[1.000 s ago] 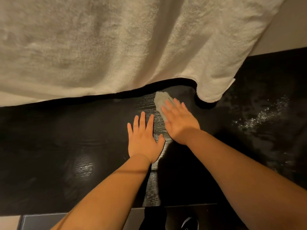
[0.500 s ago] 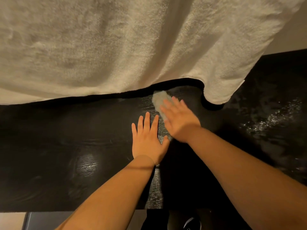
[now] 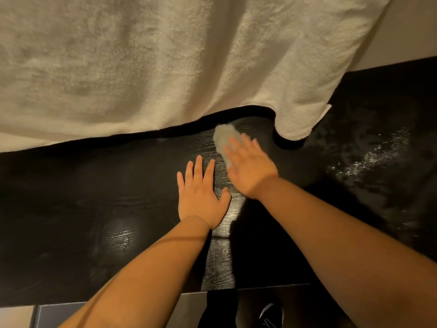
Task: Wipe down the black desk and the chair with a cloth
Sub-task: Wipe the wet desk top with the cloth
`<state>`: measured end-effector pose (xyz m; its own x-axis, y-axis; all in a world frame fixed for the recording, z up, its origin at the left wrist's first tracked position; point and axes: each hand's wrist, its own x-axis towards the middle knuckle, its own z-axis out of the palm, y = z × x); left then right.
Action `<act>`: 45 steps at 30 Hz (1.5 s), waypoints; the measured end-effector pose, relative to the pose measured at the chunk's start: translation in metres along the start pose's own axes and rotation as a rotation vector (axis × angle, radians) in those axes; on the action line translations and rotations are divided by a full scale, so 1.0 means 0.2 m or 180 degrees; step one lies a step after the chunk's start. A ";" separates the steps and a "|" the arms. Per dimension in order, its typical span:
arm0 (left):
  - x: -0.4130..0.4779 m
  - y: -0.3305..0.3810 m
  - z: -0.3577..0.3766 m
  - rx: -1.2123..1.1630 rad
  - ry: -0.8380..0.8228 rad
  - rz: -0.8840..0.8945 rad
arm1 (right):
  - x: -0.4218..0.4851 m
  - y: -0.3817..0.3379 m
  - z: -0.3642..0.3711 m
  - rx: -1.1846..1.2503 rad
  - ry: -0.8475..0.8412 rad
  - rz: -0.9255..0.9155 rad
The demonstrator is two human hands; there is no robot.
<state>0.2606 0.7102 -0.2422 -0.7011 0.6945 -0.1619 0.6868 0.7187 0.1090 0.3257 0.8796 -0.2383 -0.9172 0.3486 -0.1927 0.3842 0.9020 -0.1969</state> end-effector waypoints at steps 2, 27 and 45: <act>0.00 0.00 -0.01 -0.0009 0.0012 -0.0006 | -0.12 0.07 0.02 0.0088 -0.0063 -0.0240; -0.01 0.00 0.00 -0.0017 0.0078 0.0010 | -0.59 0.52 0.07 -0.0028 0.0818 0.1341; -0.08 0.05 -0.01 -0.0076 0.0169 -0.0147 | -1.04 0.18 0.25 -0.0012 0.0468 0.1244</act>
<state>0.2784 0.7067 -0.2373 -0.7415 0.6610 -0.1149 0.6491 0.7502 0.1262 0.5358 0.8276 -0.2541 -0.7078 0.6973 -0.1128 0.7062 0.6955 -0.1325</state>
